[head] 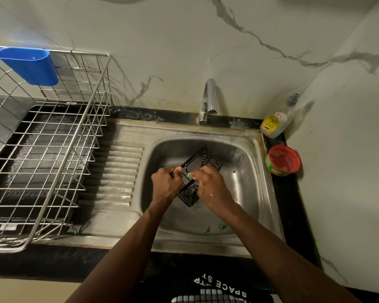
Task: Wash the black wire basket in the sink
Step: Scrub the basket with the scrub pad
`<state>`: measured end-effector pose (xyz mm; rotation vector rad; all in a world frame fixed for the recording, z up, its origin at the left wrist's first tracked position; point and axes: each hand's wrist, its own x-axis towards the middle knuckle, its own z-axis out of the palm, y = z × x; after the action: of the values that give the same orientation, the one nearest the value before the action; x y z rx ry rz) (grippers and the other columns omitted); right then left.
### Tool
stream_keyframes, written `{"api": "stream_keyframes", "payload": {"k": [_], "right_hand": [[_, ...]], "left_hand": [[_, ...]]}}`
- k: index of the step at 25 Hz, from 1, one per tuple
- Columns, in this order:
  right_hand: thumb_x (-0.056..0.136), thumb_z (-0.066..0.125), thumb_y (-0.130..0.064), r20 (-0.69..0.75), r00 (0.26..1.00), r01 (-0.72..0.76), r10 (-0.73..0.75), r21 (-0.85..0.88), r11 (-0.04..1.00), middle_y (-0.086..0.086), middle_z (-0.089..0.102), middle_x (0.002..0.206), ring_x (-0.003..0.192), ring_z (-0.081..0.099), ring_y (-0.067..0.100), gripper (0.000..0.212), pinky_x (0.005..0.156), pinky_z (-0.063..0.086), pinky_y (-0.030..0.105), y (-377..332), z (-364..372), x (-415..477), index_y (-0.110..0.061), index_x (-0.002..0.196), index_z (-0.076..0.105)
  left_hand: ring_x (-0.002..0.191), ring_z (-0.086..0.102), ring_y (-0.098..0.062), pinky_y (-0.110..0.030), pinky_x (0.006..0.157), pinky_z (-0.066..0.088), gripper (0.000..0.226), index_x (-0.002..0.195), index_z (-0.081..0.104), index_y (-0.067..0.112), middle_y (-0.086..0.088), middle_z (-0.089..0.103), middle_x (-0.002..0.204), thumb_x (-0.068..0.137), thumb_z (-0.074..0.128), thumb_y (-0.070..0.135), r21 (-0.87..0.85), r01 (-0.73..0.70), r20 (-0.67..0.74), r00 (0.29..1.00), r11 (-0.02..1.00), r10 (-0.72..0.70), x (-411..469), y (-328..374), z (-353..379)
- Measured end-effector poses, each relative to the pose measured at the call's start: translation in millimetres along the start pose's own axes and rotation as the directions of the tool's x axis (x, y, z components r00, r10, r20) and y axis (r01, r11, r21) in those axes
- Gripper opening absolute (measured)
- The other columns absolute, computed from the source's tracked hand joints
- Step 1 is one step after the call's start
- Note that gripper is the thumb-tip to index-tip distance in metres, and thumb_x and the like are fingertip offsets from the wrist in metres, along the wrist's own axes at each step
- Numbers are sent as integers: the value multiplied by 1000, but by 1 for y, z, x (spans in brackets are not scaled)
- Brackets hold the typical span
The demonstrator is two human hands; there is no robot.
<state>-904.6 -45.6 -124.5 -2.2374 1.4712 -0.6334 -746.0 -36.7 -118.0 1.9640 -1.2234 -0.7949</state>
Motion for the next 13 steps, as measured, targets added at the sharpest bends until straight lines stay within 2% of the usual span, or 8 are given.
{"api": "stream_keyframes", "payload": {"k": [2, 4, 7, 8, 11, 13], "right_hand": [[83, 64, 13, -41, 997, -57, 59, 48, 997, 4, 65, 91, 78, 61, 14, 33, 69, 53, 22, 4, -5, 11, -13, 98, 78], [91, 62, 7, -108, 976, -184, 187, 42, 982, 4, 66, 92, 79, 62, 15, 26, 66, 53, 23, 16, -13, 34, -13, 98, 77], [95, 63, 2, -170, 921, -349, 351, 43, 936, 7, 68, 96, 83, 65, 17, 19, 67, 51, 20, 27, -22, 52, -10, 100, 76], [94, 62, 4, -154, 930, -333, 334, 33, 942, 7, 67, 98, 84, 64, 17, 20, 68, 51, 20, 24, -21, 51, -9, 101, 76], [82, 66, 13, -43, 998, -50, 47, -68, 996, 8, 66, 96, 85, 62, 24, 29, 70, 55, 32, 9, -5, 28, -9, 100, 75], [81, 67, 14, 7, 1000, 21, -20, -72, 997, 8, 66, 95, 87, 62, 24, 31, 69, 53, 32, 10, -7, 29, -10, 99, 74]], "left_hand": [[54, 56, -10, -13, 53, 33, 37, 73, 76, 10, -3, 66, 60, 99, 62, 31, 37, 2, 27, 1000, 999, -3, 5, -1, -4], [59, 60, -16, -11, 52, 35, 39, 73, 74, 7, -7, 70, 64, 100, 60, 32, 71, -15, 59, 998, 997, 11, 6, -1, -6], [65, 67, -24, -17, 54, 35, 42, 72, 72, 4, -11, 72, 66, 101, 59, 32, 68, -16, 51, 999, 998, 12, 7, -3, -2], [68, 68, -25, -20, 58, 38, 43, 72, 72, 4, -10, 72, 66, 100, 59, 33, 70, -7, 43, 999, 997, 4, 7, -3, -2], [68, 69, -27, -33, 65, 51, 43, 70, 71, 6, -8, 71, 65, 99, 59, 35, 44, -12, 35, 999, 999, 11, 15, -10, -3], [67, 69, -25, -36, 69, 54, 42, 70, 73, 8, -6, 72, 65, 99, 59, 36, 34, -35, 75, 997, 999, 33, 19, -14, -7]]}}
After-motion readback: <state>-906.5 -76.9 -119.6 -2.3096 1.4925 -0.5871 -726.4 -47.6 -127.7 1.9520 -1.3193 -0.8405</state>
